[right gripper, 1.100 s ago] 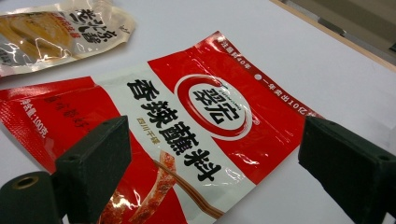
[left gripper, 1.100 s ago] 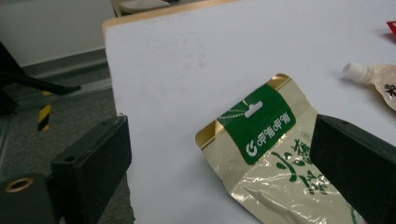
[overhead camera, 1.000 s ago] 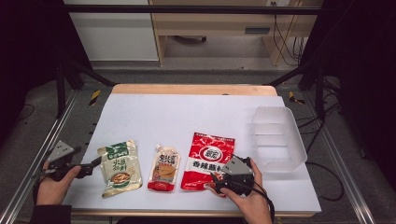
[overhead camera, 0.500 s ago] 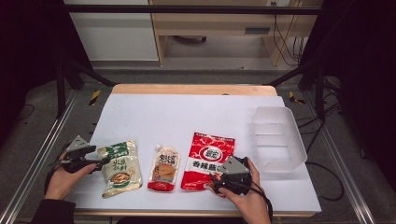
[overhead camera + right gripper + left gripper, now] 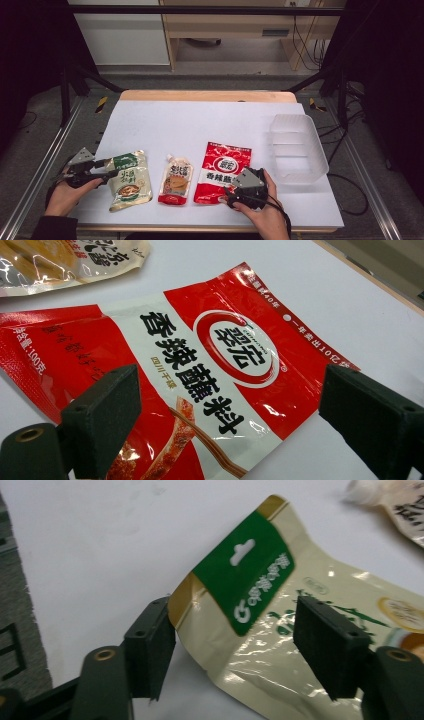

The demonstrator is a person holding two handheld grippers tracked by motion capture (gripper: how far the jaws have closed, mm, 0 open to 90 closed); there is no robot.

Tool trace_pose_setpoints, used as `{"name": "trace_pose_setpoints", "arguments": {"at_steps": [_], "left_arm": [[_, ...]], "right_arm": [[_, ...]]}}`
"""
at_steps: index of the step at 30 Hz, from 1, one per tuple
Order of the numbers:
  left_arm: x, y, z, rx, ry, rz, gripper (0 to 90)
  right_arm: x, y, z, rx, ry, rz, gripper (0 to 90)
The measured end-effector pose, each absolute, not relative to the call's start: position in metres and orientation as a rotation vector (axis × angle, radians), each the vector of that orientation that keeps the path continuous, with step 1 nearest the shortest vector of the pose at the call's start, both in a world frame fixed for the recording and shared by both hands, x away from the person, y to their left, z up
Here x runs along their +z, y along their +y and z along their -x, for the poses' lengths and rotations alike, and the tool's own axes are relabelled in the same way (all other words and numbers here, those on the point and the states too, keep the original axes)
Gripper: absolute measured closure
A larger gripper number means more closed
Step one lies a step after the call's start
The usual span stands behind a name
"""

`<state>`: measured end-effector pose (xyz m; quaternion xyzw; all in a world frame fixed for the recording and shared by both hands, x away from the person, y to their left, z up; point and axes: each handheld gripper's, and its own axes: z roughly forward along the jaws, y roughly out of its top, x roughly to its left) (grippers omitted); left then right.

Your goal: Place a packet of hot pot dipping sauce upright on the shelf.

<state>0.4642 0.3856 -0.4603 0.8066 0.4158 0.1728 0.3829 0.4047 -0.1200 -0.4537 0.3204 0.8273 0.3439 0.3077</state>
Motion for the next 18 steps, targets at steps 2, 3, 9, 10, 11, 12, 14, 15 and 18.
{"name": "trace_pose_setpoints", "arguments": {"at_steps": [2, 3, 9, 10, 11, 12, 14, 15, 18], "left_arm": [[-0.4591, 0.3853, -0.4608, 0.427, 1.046, -2.061, 39.2], [-0.458, 0.3856, -0.4595, 0.404, 1.033, -2.06, 40.8], [-0.46, 0.3888, -0.4545, 0.326, 0.98, -2.116, 46.2], [-0.4615, 0.388, -0.4543, 0.326, 0.974, -2.128, 46.2], [-0.4625, 0.387, -0.4546, 0.335, 0.973, -2.133, 46.3], [-0.4628, 0.3855, -0.4554, 0.352, 0.972, -2.14, 46.3], [-0.4628, 0.3841, -0.457, 0.379, 0.974, -2.146, 49.2], [-0.4633, 0.3836, -0.4583, 0.396, 0.974, -2.139, 49.2], [-0.4636, 0.3848, -0.4601, 0.413, 0.99, -2.131, 59.5]], "right_arm": [[-0.4539, -0.1202, -0.4051, 0.909, 2.188, -0.85, 10.8], [-0.4539, -0.1204, -0.4052, 0.908, 2.188, -0.849, 10.8], [-0.4539, -0.121, -0.4052, 0.903, 2.19, -0.855, 10.9], [-0.454, -0.121, -0.4053, 0.901, 2.192, -0.856, 10.9], [-0.4541, -0.1209, -0.4054, 0.898, 2.193, -0.854, 10.9], [-0.4542, -0.1208, -0.4055, 0.898, 2.194, -0.853, 10.9], [-0.4541, -0.1206, -0.4054, 0.897, 2.195, -0.849, 10.9], [-0.454, -0.1205, -0.4053, 0.897, 2.195, -0.848, 10.9], [-0.4541, -0.1204, -0.4055, 0.899, 2.196, -0.845, 10.9]]}}
